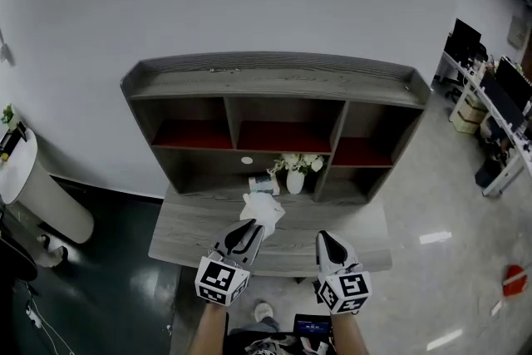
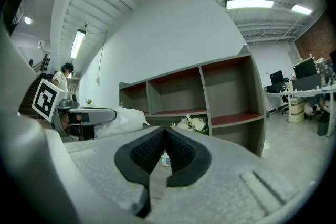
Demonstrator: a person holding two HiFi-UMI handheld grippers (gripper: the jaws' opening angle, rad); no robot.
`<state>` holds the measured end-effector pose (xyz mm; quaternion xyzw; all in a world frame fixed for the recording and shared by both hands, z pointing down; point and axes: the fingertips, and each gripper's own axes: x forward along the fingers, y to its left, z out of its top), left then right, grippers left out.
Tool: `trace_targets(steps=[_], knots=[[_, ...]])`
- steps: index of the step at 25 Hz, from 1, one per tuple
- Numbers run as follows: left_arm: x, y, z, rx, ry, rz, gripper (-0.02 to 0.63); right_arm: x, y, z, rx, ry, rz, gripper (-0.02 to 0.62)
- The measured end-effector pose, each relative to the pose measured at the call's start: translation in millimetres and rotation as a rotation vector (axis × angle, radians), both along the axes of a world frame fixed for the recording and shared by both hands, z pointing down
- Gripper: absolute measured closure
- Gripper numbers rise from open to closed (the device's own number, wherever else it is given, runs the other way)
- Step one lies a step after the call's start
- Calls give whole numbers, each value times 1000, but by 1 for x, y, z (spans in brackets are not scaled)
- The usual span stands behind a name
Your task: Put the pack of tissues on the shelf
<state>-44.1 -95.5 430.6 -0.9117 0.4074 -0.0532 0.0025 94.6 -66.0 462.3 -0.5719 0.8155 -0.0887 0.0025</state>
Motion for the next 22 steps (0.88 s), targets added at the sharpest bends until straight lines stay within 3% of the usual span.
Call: trace_targets(steps=[9, 22], knots=[[-1, -73, 14, -3, -17, 75, 540, 2, -67, 13, -41, 9, 81, 592], [12, -88, 3, 37, -19, 136, 540, 10, -73, 12, -33, -2, 127, 594]])
